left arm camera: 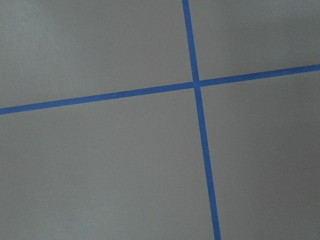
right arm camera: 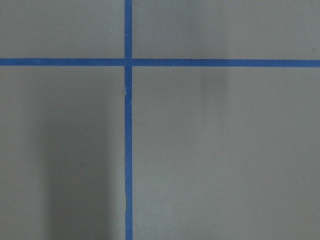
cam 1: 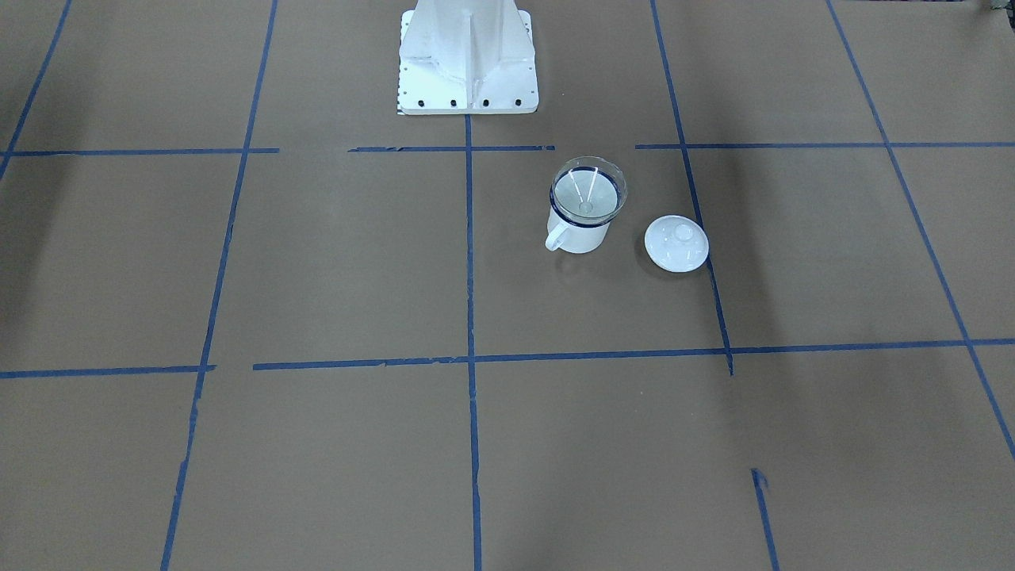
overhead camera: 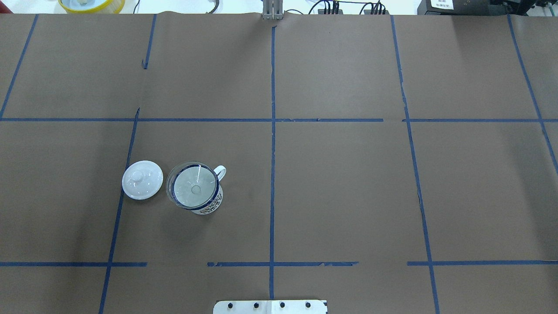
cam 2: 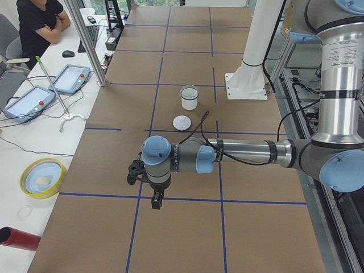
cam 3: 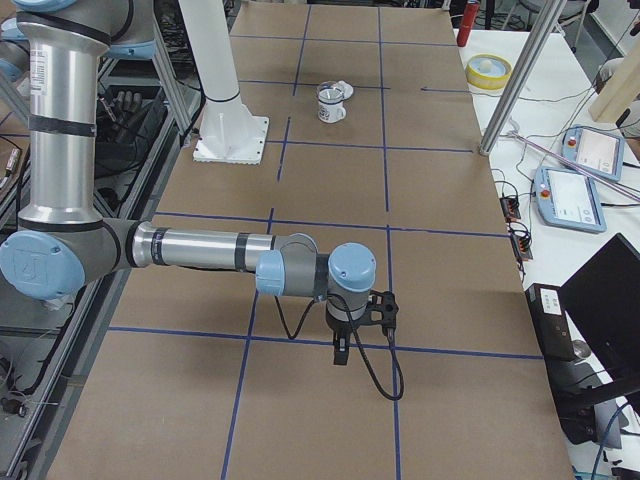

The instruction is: Place funnel on cup

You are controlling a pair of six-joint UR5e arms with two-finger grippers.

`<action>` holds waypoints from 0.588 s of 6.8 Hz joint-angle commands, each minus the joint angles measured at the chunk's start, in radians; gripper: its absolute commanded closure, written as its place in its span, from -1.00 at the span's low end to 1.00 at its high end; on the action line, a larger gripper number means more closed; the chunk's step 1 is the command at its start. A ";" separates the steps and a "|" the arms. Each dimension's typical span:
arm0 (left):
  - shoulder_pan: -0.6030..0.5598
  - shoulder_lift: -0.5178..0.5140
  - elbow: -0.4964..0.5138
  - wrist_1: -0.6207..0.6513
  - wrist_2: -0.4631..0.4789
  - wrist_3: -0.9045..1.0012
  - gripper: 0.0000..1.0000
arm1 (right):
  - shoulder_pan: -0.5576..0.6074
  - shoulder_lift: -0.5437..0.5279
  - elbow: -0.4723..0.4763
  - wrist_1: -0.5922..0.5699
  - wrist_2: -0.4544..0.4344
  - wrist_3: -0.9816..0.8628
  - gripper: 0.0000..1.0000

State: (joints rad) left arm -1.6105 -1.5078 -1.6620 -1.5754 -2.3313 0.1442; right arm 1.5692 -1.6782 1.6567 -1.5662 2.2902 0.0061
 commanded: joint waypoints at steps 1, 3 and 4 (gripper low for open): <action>0.000 -0.002 0.001 0.000 0.000 0.000 -1.00 | 0.000 0.000 0.000 0.000 0.000 0.000 -1.00; 0.000 -0.002 -0.002 0.000 0.000 0.000 -1.00 | 0.000 0.000 0.000 0.000 0.000 0.000 -1.00; 0.000 0.000 -0.004 0.000 0.000 0.001 -1.00 | 0.000 0.000 0.000 0.000 0.000 0.000 -1.00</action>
State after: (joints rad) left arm -1.6107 -1.5091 -1.6639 -1.5754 -2.3317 0.1445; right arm 1.5692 -1.6782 1.6567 -1.5662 2.2902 0.0061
